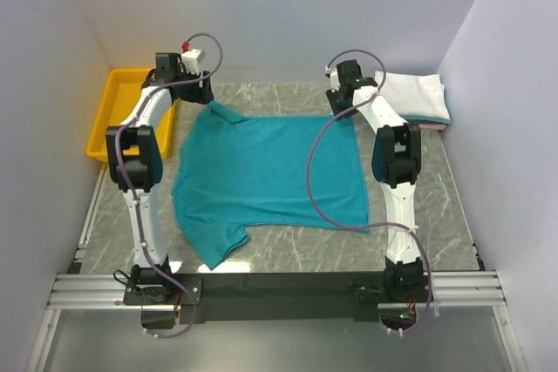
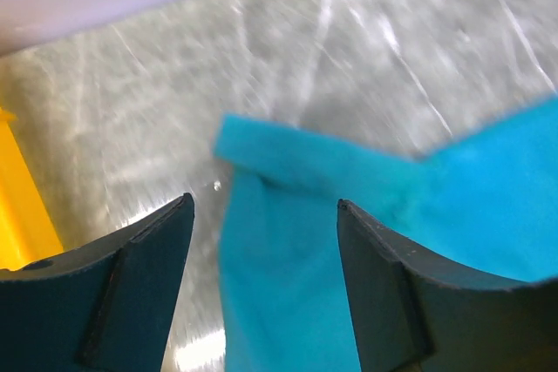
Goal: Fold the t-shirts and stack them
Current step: Flatten the tshirt out
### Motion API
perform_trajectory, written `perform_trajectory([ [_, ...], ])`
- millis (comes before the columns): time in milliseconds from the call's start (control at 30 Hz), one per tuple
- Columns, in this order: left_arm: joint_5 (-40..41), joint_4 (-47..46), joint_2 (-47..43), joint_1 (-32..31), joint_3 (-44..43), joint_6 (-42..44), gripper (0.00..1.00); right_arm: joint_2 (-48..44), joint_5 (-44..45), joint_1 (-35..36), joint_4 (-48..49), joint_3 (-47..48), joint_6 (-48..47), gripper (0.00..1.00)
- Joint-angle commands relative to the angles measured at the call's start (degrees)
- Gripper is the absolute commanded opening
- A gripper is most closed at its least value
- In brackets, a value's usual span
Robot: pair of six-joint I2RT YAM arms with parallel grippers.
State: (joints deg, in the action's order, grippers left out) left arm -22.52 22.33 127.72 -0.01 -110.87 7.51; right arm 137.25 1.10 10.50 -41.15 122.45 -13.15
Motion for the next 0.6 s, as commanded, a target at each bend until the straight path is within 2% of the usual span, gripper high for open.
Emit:
perform_trajectory([
  [0,3.3,-5.6,4.1,-0.1,-6.5,-6.6,0.72,0.2,4.0,-0.7,4.4,3.8,1.4,0.41],
  [167,3.5,-8.3,8.7,-0.7,-8.9,-9.7,0.66,1.6,5.0,-1.1,5.5,4.4,0.4,0.42],
  [367,4.9,-8.9,11.3,-1.3,-8.7,-12.7,0.63,2.4,3.3,-2.1,5.9,4.7,0.1,0.49],
  [567,6.0,-8.4,12.7,-1.5,-8.9,-15.0,0.62,4.4,2.1,-2.5,4.8,6.0,-0.4,0.48],
])
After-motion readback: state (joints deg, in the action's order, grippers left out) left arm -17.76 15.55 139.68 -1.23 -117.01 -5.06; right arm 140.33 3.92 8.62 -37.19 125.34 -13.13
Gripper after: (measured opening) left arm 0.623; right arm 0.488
